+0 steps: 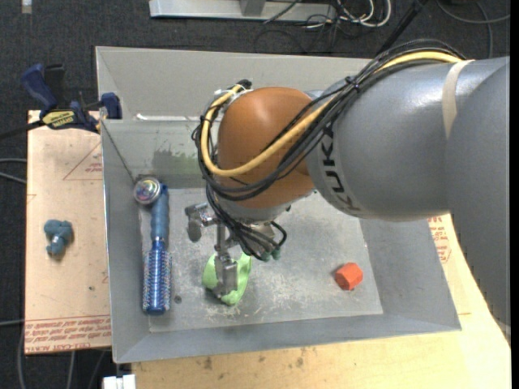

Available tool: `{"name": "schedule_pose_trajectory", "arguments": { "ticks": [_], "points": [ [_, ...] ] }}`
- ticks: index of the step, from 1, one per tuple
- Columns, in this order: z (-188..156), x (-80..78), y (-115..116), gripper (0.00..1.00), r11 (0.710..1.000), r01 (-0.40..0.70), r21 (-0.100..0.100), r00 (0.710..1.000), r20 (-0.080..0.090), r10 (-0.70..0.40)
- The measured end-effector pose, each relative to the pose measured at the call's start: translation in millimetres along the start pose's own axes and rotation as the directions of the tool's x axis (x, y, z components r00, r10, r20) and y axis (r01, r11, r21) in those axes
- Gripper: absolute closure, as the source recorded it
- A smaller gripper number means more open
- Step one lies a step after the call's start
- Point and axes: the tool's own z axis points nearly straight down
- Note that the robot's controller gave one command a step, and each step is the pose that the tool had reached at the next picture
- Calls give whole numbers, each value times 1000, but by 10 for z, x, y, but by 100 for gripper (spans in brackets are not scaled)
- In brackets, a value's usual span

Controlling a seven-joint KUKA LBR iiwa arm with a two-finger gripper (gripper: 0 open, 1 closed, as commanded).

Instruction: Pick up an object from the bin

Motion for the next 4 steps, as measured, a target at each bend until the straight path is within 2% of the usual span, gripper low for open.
{"name": "schedule_pose_trajectory", "arguments": {
  "ticks": [1, 2, 3, 4],
  "points": [
    [837, 255, -348, 0, 999, 37, 0, 999, -9, -37],
    [1262, 271, -792, 0, 944, 329, -1, 944, -5, -329],
    [1246, 258, -778, 100, 944, 330, -1, 944, 0, -330],
    [-275, 196, -813, 100, 935, 354, 4, 935, 8, -354]
  ]
}}
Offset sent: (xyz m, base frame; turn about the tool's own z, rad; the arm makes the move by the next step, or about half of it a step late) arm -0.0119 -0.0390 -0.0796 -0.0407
